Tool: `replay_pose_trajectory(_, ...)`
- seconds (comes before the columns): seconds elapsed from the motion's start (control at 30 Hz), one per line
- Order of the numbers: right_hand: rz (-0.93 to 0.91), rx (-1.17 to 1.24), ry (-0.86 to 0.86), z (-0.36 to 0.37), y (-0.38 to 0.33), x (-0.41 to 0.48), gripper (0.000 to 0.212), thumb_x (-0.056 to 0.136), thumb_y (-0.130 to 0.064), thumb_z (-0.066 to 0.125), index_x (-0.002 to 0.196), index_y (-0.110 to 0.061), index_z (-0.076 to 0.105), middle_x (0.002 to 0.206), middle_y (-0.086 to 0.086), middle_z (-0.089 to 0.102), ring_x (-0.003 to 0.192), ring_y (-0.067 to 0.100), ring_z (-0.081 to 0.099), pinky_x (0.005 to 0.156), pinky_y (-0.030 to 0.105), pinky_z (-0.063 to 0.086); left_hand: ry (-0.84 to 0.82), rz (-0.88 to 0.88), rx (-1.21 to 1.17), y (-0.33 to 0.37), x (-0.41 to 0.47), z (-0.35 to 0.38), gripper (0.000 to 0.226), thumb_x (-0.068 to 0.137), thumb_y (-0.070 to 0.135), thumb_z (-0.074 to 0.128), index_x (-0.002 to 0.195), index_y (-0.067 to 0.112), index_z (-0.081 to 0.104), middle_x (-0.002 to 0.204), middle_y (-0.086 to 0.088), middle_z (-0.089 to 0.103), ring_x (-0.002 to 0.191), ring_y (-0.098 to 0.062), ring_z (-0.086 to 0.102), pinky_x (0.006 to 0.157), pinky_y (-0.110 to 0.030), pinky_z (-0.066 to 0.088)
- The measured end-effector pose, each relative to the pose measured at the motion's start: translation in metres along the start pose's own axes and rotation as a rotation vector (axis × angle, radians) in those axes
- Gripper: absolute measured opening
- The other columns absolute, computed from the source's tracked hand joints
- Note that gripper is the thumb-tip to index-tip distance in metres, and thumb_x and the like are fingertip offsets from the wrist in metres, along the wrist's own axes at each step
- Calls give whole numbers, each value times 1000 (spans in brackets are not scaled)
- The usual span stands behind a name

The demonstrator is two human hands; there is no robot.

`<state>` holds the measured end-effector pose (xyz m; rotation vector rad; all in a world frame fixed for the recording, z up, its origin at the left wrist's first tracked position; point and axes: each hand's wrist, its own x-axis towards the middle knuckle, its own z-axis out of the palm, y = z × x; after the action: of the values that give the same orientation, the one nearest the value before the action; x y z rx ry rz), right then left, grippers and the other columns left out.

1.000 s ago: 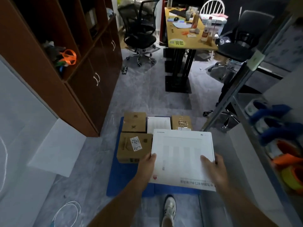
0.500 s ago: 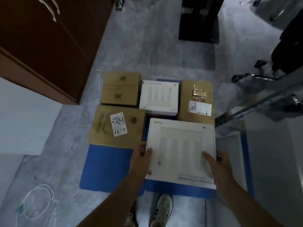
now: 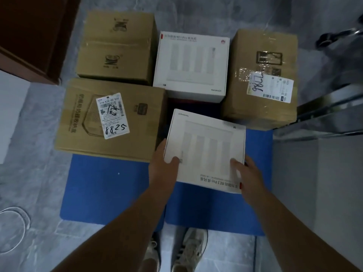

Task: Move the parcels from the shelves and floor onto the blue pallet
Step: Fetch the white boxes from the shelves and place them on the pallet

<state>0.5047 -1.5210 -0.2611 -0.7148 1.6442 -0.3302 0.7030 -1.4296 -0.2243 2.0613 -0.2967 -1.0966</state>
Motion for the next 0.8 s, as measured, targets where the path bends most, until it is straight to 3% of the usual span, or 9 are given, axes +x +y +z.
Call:
replay_pose_trajectory(0.13,-32,-25,-35,10,9,12,40,93,-17,61,126,-39,60,116,-10,68,108,19,63,97,48,51,50,-11,-16,-8,10,6,59,95,7,55,148,29,39,134,4,56,116,-14,55,101,-36,49)
replay_pose_trajectory(0.23,-47,-27,-59,23,8,23,45,92,-15,62,128,-41,58,117,-11,67,107,16,64,95,44,53,60,-10,41,-13,26,8,62,98,7,51,153,25,29,147,1,45,128,-16,46,110,-32,38)
replay_pose_trajectory(0.3,-53,-44,-82,33,10,29,47,92,-15,63,126,-46,57,115,-15,67,102,7,63,83,31,55,109,-48,72,-19,36,8,62,99,8,51,154,21,27,152,0,40,133,-17,42,108,-26,33)
replay_pose_trajectory(0.37,-53,-55,-100,43,14,31,51,92,-14,62,128,-49,54,110,-23,66,94,-5,62,69,16,50,173,-85,85,-26,45,6,62,99,10,53,154,18,28,153,-2,39,135,-19,41,111,-30,33)
replay_pose_trajectory(0.5,-51,-60,-144,59,22,36,63,94,-6,55,127,-59,48,103,-33,66,89,-12,62,63,7,49,223,-101,93,-37,61,4,64,98,9,55,155,17,26,155,-4,35,139,-22,37,117,-41,30)
replay_pose_trajectory(0.63,-90,-74,-265,65,21,53,94,83,19,36,136,-58,40,125,-24,62,115,5,57,91,30,51,201,-96,140,-43,78,7,70,97,6,53,156,19,18,159,-5,26,143,-23,30,118,-42,27)
replay_pose_trajectory(0.8,-143,25,-283,66,17,69,104,72,29,34,135,-54,44,133,-21,58,122,8,55,95,37,50,45,-19,168,-47,88,17,67,97,2,52,155,20,23,165,3,2,150,-14,5,121,-27,9)
